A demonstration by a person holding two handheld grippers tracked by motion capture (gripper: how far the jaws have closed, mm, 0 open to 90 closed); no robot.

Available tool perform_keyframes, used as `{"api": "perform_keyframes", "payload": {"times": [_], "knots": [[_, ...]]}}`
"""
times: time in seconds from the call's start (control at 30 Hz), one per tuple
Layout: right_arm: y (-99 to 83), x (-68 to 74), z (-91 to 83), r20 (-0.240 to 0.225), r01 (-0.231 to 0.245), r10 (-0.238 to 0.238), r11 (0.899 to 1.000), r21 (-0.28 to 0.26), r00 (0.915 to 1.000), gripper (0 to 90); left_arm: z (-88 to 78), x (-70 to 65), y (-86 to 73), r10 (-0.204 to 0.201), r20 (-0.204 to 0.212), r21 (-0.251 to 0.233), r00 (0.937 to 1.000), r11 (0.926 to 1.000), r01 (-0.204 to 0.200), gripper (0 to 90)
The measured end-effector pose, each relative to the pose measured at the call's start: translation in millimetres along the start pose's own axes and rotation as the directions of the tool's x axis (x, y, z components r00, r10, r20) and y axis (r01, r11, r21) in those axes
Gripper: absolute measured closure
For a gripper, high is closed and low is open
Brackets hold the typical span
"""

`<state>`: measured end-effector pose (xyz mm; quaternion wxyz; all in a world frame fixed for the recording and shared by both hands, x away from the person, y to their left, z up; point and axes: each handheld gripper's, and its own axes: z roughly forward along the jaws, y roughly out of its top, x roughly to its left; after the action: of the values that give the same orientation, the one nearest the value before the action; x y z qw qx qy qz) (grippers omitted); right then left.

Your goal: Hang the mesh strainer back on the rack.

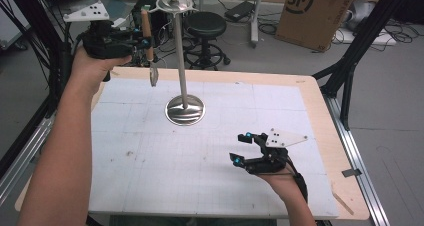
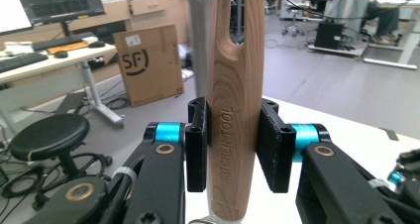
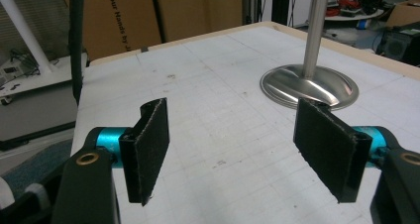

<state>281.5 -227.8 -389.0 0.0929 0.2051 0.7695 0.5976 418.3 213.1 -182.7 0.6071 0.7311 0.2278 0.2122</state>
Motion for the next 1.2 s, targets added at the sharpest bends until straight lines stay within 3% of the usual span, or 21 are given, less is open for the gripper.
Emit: {"api": "perform_keyframes", "payload": {"times": [0.27,0.73,1.0,1.2], "knots": [[0.3,-0.7,-2.1,0.003,0.002,-0.002,1.0,-0.008,1.0,29.3,0.6,7.3,9.3,0.011,-0.041,0.025,0.9991,0.9996,-0.01,68.5],[0.0,-2.8,-5.2,0.008,-0.004,0.004,1.0,-0.017,1.0,29.3,15.7,6.4,16.0,0.034,-0.058,0.063,0.9977,0.9975,-0.03,68.5],[0.4,-3.0,-6.8,0.006,-0.004,0.005,1.0,-0.022,1.0,29.3,21.6,8.5,13.1,0.028,-0.095,0.094,0.9951,0.9954,-0.019,68.5],[0.2,-3.7,-6.4,0.007,-0.002,0.002,1.0,-0.024,1.0,29.3,24.3,11.7,11.6,0.018,-0.104,0.085,0.9944,0.9963,-0.009,68.5]]}}
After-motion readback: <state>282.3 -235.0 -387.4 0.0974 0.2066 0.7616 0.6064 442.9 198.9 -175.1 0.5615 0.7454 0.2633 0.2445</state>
